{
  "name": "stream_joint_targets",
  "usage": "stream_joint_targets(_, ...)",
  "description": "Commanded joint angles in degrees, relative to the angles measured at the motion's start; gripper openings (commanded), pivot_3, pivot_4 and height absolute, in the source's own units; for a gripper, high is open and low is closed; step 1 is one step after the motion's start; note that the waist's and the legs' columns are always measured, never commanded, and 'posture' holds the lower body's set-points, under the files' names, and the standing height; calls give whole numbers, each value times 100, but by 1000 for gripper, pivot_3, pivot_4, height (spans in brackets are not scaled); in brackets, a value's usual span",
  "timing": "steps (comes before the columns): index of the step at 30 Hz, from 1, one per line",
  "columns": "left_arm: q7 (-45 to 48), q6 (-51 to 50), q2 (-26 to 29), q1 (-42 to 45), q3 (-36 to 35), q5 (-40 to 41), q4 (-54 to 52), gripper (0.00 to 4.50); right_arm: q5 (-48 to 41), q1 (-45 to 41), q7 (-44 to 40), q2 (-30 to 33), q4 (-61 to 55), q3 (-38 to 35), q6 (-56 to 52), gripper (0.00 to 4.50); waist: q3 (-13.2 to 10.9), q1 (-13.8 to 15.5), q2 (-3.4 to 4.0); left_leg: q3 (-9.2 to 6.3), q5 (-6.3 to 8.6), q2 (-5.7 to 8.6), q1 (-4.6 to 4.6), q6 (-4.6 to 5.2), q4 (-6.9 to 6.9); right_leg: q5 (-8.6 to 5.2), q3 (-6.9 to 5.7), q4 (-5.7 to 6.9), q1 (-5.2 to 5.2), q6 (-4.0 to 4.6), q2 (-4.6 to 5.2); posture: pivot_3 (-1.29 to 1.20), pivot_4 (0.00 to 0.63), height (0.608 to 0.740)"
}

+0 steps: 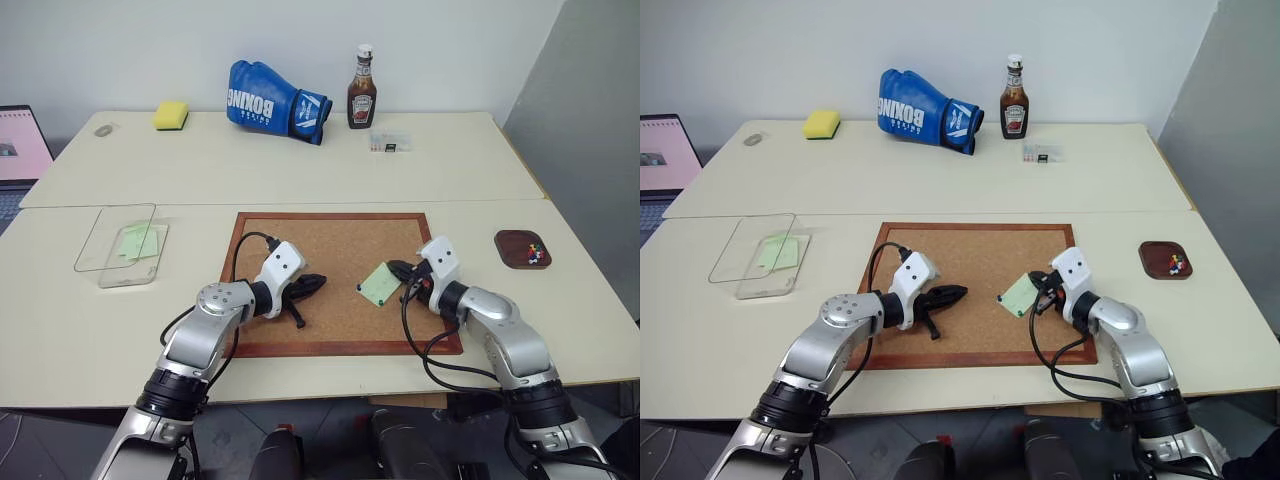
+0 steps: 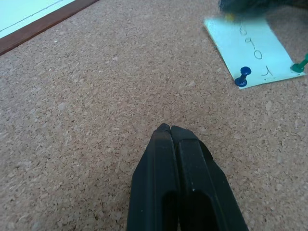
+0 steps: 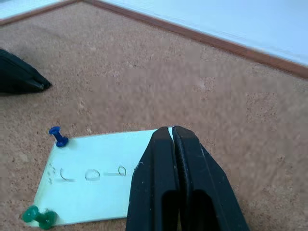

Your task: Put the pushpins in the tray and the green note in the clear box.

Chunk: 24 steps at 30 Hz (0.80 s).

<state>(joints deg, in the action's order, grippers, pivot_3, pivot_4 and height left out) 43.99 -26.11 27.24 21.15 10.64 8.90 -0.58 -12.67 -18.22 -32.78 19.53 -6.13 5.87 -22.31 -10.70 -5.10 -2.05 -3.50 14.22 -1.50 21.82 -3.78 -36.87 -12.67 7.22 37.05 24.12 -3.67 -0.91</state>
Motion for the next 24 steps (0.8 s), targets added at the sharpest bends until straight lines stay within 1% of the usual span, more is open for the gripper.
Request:
stream_joint_targets(1, -115, -285, 55, -109, 113, -172, 84, 0, -206, 7, -32, 58, -637, -165, -140, 7, 1, 1, 0, -2, 0, 0, 0, 0, 0, -1, -1, -1, 0, 1, 0, 0, 150, 740)
stream_joint_targets(7, -186, -300, 59, -102, 148, -209, 134, 0, -335, 114, 79, 163, -1028, -280, -433, 7, 1, 0, 1, 0, 0, -1, -2, 0, -2, -11, 0, -3, -1, 20, 0, 0, 150, 740)
stream_joint_targets(10, -196, -308, 61, -102, 147, -213, 141, 0, -222, 67, 459, 211, -989, -630, -547, 7, 2, 0, 1, 1, 0, -1, -4, 0, -3, -12, 0, -3, -1, 20, 0, 0, 150, 740)
stream_joint_targets(14, -203, -329, 54, -111, 162, -205, 127, 0, 345, -97, 1315, 477, -470, -1196, -524, 7, 1, 2, 1, 3, 0, -1, -2, 0, -6, -12, 2, -5, -1, 21, 0, 0, 150, 740)
stream_joint_targets(17, -177, -313, 55, -108, 218, -231, 147, 0, 563, -244, 1889, 751, 268, -1777, -633, 7, 2, 5, 1, 8, 0, -1, -4, 0, -4, -12, 6, -6, -1, 21, 0, 0, 150, 740)
stream_joint_targets(24, -115, -274, 61, -13, 309, -285, 259, 0, 461, -838, 1971, 1087, 1689, -2236, -568, 7, 18, -7, 30, 13, 0, 0, -8, 1, -3, -12, 12, -4, -4, 20, 0, 0, 150, 740)
